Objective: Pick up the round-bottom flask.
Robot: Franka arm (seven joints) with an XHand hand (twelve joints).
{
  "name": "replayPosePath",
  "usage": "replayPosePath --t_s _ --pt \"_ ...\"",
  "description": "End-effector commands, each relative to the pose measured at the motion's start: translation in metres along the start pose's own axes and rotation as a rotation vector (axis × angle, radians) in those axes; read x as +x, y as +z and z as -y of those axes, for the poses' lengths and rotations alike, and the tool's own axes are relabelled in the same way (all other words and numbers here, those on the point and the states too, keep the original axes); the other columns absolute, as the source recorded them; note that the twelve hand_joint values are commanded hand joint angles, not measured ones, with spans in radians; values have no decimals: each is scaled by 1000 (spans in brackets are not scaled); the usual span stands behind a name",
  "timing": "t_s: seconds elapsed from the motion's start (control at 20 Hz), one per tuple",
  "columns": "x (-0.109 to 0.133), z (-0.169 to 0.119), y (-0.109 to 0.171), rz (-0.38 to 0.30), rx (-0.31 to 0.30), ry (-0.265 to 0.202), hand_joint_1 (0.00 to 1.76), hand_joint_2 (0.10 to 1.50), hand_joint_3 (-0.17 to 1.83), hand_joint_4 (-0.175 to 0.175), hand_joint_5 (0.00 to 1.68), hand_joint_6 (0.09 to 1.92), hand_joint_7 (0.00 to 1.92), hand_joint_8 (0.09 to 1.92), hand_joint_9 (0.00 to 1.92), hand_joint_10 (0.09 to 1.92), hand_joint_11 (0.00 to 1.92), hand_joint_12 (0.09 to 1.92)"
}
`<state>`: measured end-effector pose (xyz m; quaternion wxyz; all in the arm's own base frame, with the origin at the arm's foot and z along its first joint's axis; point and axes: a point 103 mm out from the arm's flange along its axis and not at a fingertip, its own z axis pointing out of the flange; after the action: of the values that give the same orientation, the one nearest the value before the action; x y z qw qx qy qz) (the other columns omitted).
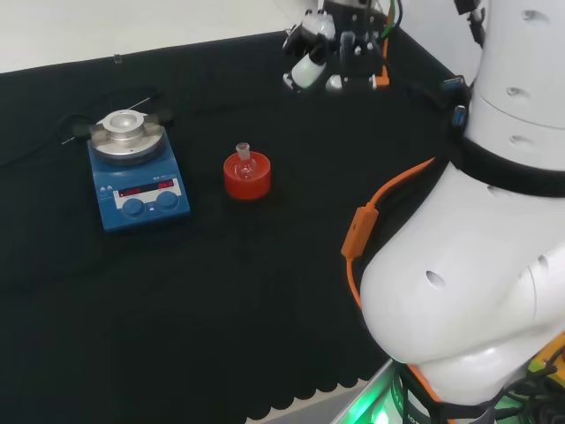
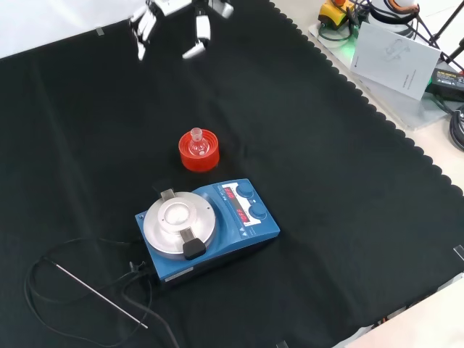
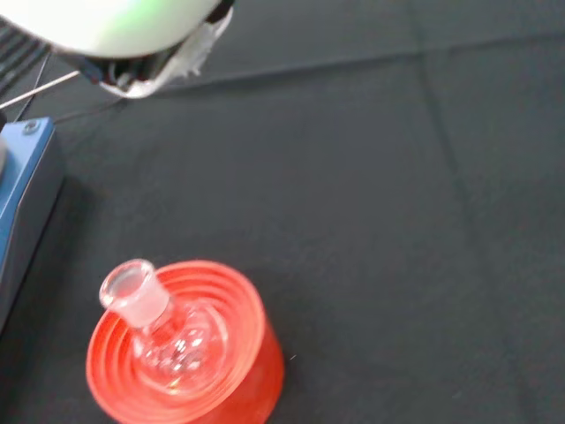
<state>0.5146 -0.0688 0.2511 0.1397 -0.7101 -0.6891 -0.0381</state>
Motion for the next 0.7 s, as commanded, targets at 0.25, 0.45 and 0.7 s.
replayPosePath --t_s 0.25,0.45,0.7 --pt "1 -15 38 -110 -20 -47 975 394 1142 -49 616 87 492 657 575 637 183 1345" --pt "-3 -14 50 -127 -22 -51 984 384 1137 -47 631 92 503 659 581 636 186 1346" --pt "-4 -14 64 -155 -26 -54 994 375 1133 -46 632 95 508 656 587 632 187 1345"
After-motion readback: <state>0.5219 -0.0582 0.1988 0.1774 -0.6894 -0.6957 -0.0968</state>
